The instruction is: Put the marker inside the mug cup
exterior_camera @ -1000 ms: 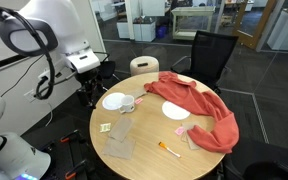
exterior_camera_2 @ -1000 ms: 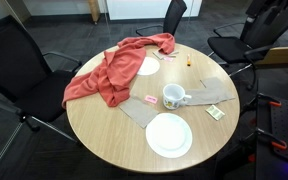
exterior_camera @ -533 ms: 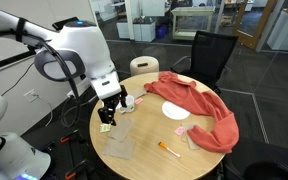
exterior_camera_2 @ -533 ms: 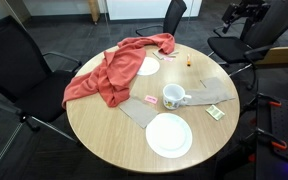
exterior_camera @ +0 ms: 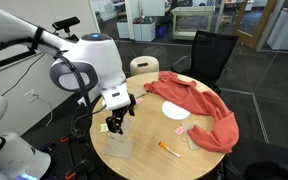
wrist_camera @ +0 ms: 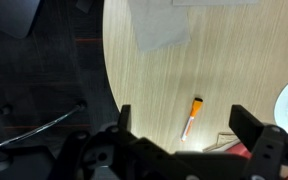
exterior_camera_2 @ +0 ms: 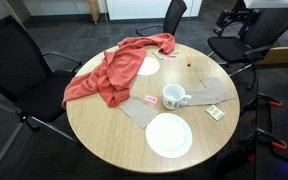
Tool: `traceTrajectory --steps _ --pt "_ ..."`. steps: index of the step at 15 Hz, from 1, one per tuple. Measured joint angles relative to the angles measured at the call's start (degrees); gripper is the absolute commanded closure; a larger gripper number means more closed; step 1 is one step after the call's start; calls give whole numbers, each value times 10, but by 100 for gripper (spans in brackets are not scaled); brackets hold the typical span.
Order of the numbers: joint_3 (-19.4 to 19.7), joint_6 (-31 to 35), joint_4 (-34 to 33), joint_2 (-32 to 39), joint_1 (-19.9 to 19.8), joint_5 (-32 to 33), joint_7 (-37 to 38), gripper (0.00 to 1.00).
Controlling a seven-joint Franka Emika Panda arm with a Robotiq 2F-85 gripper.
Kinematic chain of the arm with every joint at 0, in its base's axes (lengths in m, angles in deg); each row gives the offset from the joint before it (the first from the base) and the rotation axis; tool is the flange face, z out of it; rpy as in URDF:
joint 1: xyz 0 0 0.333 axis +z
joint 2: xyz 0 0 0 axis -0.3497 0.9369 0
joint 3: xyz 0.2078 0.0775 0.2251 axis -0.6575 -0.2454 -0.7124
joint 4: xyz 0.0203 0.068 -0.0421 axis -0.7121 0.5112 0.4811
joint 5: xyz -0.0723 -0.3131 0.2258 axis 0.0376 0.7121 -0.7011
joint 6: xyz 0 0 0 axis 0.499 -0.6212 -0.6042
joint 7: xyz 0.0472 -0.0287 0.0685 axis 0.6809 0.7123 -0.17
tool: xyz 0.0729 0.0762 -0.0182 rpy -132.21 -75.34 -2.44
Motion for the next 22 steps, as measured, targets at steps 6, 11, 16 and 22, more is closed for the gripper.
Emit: traceTrajectory --steps 6,11,16,22 --pt "3 0 -1 5 3 0 6 0" --pt "9 8 -53 74 3 21 89 0" --pt "37 23 -140 182 23 26 143 0" --pt "59 85 -231 307 43 -19 141 0"
